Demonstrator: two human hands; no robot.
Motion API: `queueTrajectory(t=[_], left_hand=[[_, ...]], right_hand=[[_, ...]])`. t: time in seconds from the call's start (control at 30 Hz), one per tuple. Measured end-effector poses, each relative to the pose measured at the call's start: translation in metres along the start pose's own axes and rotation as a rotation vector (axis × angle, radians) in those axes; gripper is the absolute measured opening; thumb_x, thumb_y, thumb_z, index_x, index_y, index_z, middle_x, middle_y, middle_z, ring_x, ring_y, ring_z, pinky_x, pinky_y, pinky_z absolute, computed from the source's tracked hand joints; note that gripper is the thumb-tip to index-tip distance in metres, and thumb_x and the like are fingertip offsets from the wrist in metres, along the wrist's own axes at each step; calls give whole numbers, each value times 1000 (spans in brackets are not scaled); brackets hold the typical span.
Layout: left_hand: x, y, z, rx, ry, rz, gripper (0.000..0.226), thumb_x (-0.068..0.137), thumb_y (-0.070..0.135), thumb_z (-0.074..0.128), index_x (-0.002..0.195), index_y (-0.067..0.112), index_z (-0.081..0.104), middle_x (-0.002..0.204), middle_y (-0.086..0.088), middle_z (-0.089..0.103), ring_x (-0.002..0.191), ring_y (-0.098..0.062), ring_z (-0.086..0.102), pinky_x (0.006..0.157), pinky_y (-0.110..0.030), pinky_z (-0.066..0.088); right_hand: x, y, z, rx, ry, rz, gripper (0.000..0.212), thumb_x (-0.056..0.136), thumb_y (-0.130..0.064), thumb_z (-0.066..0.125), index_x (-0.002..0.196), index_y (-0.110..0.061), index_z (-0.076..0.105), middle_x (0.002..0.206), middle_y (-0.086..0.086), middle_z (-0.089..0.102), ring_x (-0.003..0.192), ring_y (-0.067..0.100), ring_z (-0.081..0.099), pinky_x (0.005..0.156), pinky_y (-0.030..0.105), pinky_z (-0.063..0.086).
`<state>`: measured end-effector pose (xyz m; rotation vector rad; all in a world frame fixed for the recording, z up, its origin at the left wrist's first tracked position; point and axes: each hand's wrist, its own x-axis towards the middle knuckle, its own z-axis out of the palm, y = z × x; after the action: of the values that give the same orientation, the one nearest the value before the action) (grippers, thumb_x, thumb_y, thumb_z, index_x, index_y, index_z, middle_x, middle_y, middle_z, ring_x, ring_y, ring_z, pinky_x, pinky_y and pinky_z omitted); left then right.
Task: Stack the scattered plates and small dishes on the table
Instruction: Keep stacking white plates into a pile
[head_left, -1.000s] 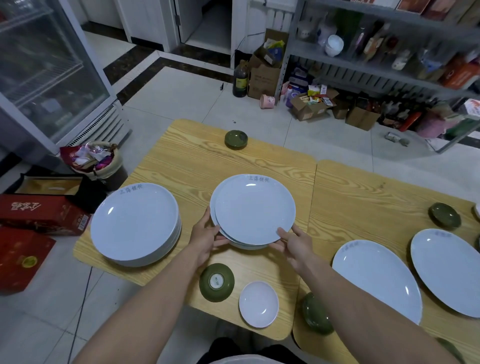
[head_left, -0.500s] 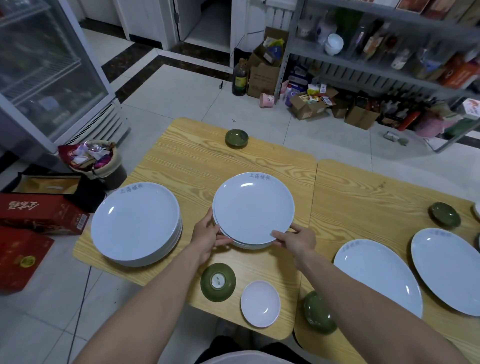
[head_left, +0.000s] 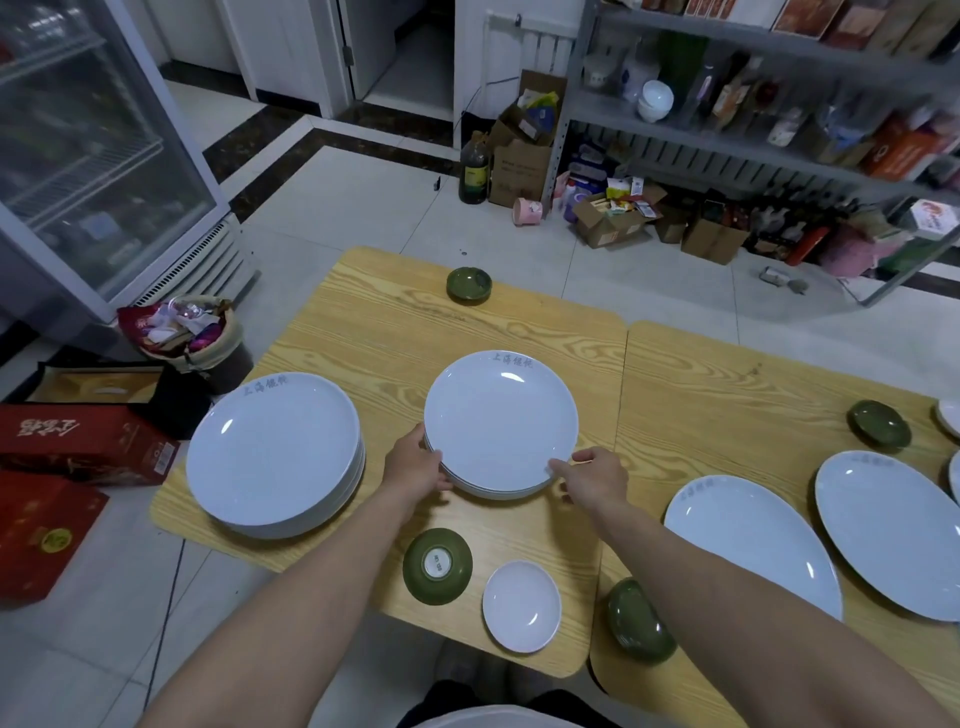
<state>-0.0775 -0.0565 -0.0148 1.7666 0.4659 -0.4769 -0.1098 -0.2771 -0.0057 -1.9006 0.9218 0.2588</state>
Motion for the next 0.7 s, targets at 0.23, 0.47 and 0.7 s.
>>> queueTrajectory(t=[0.23,0.47,0.7], left_hand=[[-7,51,15,1092,59,529,56,101,40,41,153,28,27,158,-4,27,145,-28,22,115,-42,24],[-32,103,74,1384,-9,804,66,100,57,29,157,33,4,165,-5,-10,150,-36,-11,119,-58,1],[-83,134,154,1351,-35,953,68,99,57,32,156,33,5,165,-8,-9,150,-36,-8,118,-60,3]], right_hand=[[-13,-23,-37,-998,-55,-545,79,95,-57,48,158,-23,12,164,10,13,151,29,13,119,52,10],[-28,-39,-96,-1234,135,-523,87,94,-68,36,158,-28,-7,165,12,-9,151,38,-4,117,63,4],[-42,-10,-182,-1181,299,-447,84,95,-69,32,158,-28,-6,165,13,-11,151,38,-6,118,60,5]])
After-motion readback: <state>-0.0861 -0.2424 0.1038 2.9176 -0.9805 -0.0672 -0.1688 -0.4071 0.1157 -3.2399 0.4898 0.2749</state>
